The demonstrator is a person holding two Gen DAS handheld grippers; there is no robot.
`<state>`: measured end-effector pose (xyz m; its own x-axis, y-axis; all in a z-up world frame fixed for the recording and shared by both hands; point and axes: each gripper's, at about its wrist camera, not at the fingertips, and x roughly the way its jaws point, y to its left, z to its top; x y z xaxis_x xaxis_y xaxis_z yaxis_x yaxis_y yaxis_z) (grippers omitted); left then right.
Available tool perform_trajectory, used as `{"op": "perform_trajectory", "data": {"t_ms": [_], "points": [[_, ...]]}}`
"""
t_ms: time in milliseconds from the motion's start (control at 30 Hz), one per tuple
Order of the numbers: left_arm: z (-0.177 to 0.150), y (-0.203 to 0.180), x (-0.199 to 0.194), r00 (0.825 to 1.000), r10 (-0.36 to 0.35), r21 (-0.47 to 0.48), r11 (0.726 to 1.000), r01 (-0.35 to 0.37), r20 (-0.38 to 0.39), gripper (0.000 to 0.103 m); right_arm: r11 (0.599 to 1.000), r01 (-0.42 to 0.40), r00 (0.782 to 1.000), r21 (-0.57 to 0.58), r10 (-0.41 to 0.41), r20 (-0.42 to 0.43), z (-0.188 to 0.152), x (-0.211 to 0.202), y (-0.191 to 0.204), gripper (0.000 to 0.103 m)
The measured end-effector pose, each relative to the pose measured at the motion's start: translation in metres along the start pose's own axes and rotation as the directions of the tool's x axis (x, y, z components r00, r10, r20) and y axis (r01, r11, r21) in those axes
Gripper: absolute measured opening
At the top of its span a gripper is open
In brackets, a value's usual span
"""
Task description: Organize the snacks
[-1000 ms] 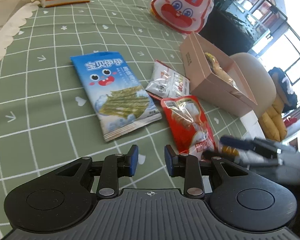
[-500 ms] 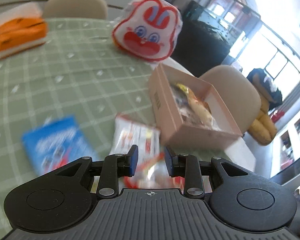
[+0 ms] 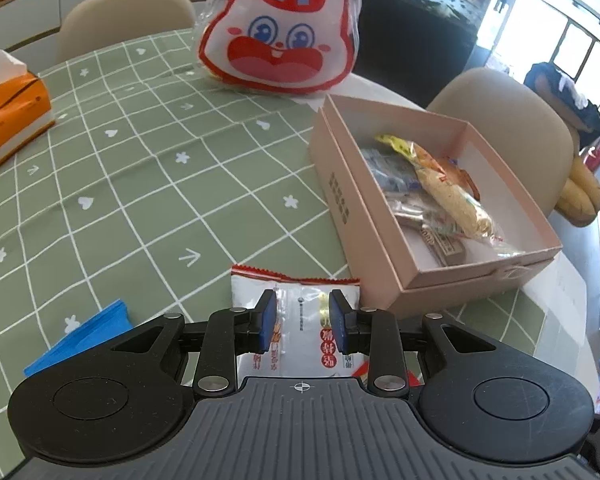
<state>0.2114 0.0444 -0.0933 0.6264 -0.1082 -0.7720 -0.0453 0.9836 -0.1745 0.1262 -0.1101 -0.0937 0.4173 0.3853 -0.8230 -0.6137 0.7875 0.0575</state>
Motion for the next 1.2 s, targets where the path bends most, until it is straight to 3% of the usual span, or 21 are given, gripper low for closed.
{"op": "perform_trajectory", "data": {"t_ms": [67, 167, 333, 500, 600, 733, 900, 1100, 1200], "points": [[-0.001, 0.001, 0.004, 1.0, 0.001, 0.003, 1.0, -0.001, -0.007, 0.032, 1.0, 0.014, 1.0, 0.017, -0.014, 0.006, -0.001, -0.003, -0.009, 0.053], [-0.001, 0.0, 0.007, 1.0, 0.001, 0.02, 1.0, -0.001, 0.007, 0.032, 0.996, 0.065, 0.998, 0.067, -0.066, 0.009, -0.001, -0.009, -0.028, 0.047], [-0.006, -0.007, 0.005, 1.0, 0.009, 0.102, 0.995, -0.01, 0.013, 0.033, 0.977, 0.118, 0.993, 0.179, -0.122, 0.006, 0.002, -0.011, -0.059, 0.047], [-0.027, -0.008, -0.011, 1.0, 0.018, 0.174, 0.984, -0.022, 0.024, 0.033, 0.967, 0.158, 0.986, 0.198, -0.167, 0.027, 0.003, -0.014, -0.065, 0.047], [-0.041, 0.004, -0.023, 1.0, 0.004, 0.133, 0.991, -0.008, 0.026, 0.034, 0.974, 0.122, 0.989, 0.19, -0.136, 0.064, 0.009, -0.021, -0.061, 0.05], [-0.057, 0.023, -0.035, 1.0, -0.008, 0.049, 0.999, 0.008, 0.01, 0.035, 0.981, 0.058, 0.993, 0.184, -0.077, 0.094, 0.028, -0.02, -0.043, 0.062], [-0.08, 0.046, -0.052, 1.0, 0.012, -0.005, 1.0, -0.012, -0.009, 0.035, 0.985, 0.019, 0.995, 0.174, -0.035, 0.091, 0.053, 0.003, -0.008, 0.062], [-0.097, 0.082, -0.076, 0.998, 0.066, -0.119, 0.991, -0.063, 0.019, 0.034, 0.955, 0.043, 0.998, 0.294, -0.052, 0.023, 0.082, 0.048, 0.012, 0.063], [-0.109, 0.093, -0.091, 0.998, 0.045, -0.185, 0.982, -0.038, 0.035, 0.034, 0.954, 0.079, 0.995, 0.288, -0.093, 0.035, 0.093, 0.059, 0.022, 0.074]]}}
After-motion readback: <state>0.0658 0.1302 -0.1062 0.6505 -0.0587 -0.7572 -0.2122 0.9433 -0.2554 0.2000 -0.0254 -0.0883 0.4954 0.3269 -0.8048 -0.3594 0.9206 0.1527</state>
